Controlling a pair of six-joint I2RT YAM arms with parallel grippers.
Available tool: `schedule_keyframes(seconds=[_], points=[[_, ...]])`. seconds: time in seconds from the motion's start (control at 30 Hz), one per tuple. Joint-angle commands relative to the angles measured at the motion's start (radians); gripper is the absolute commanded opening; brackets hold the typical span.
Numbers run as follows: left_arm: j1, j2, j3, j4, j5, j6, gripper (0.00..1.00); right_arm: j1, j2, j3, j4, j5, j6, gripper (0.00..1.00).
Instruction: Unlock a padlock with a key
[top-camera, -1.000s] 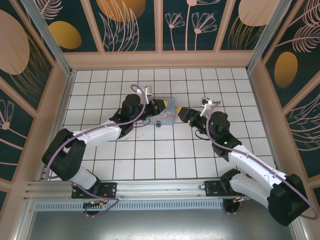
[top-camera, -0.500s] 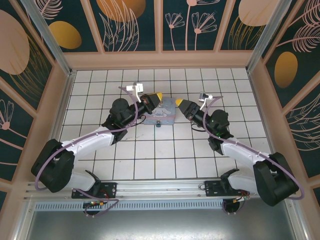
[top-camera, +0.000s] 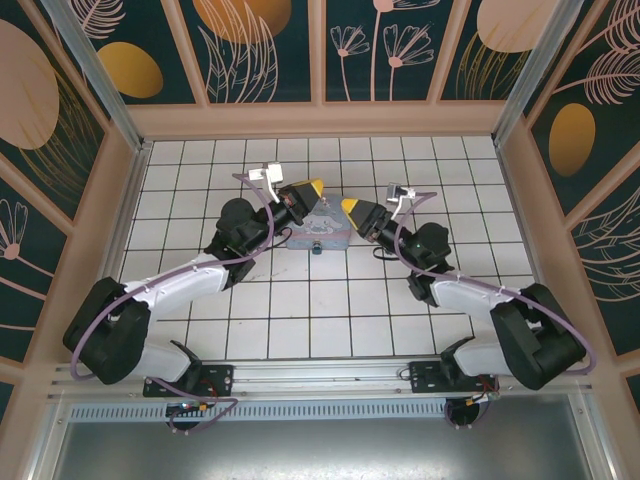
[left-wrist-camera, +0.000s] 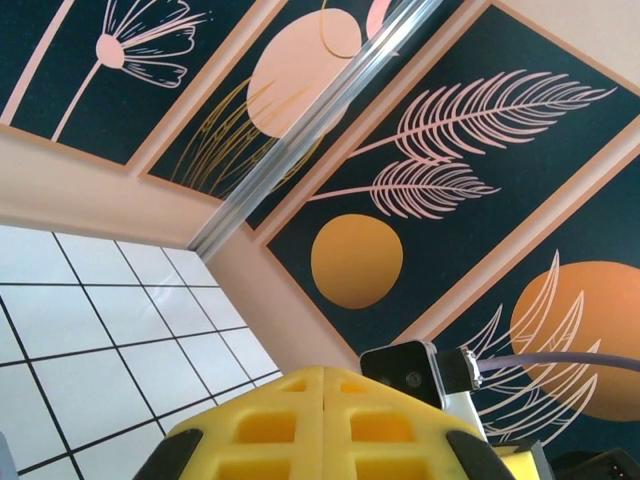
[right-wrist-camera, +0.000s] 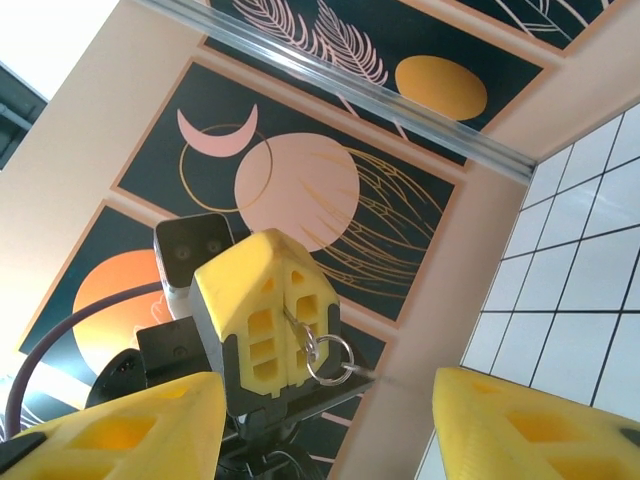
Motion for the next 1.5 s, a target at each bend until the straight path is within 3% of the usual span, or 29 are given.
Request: schedule_keyframes(seconds=[0.0,0.77,1.47], points=[[-0.004,0.018,-0.012,0.080,0.007,-0.049,0.00,0.025,0.026,0.043,0.104,-0.014,-0.004,0.56],[-0.005,0.031,-0.069,0.165,-0.025,-0.205,0.00,0.072,0.199,0.129,0.252,-0.011,0.031,0.47],[-0.004,0.056,-0.056,0.150,-0.053,-0.240,0.00,0.087,0.225,0.089,0.281,-0.011,0.036,0.35]])
